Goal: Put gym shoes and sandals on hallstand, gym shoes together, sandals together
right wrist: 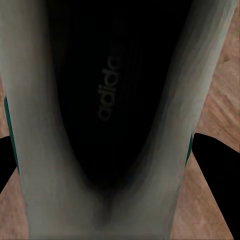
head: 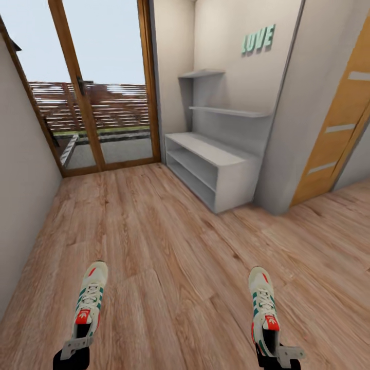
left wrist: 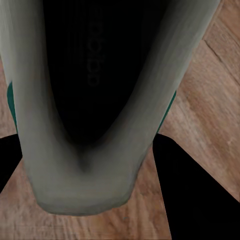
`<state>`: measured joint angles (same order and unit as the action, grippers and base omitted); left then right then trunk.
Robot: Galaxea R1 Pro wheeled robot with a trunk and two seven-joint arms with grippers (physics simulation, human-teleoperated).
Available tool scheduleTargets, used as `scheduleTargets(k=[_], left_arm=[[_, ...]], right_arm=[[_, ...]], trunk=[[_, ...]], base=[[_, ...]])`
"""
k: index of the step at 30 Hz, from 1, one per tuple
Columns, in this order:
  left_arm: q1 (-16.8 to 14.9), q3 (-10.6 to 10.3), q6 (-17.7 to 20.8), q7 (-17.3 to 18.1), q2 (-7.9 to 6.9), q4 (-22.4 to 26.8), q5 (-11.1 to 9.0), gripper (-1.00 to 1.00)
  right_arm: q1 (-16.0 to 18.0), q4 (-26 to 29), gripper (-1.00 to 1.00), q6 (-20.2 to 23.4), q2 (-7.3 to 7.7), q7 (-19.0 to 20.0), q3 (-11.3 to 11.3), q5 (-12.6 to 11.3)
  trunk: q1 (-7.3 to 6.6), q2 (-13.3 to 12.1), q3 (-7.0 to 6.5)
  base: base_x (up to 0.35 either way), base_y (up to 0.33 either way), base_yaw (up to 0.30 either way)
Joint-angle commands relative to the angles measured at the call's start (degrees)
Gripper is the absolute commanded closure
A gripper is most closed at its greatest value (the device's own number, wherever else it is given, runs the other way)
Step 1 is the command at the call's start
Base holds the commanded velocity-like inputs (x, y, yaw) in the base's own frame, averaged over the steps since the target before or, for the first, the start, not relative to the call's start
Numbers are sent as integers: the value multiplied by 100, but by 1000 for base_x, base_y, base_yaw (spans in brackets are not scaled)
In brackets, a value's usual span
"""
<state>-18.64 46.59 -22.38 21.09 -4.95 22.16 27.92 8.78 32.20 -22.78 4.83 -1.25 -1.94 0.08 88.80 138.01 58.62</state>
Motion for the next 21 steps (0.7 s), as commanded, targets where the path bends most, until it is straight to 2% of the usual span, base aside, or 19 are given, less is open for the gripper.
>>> scheduleTargets(k=[1, 4, 7, 21], left_arm=[[-8, 52, -21, 53, 3, -2, 34, 100], [-8, 52, -21, 53, 3, -2, 31, 100], [-8, 52, -21, 53, 3, -2, 30, 100], [-8, 52, -21, 53, 3, -2, 30, 100]], right_arm=[[1, 2, 100, -16, 1, -16, 1, 3], [1, 6, 100, -16, 1, -16, 1, 4], [1, 19, 100, -16, 6, -16, 1, 3], [1, 6, 100, -7, 10, -7, 1, 18]], trunk=[[2, 2, 5], [2, 2, 5], [2, 2, 5], [2, 2, 5]], base=[[332, 9, 279], [332, 4, 271], [331, 15, 92], [331, 29, 11]])
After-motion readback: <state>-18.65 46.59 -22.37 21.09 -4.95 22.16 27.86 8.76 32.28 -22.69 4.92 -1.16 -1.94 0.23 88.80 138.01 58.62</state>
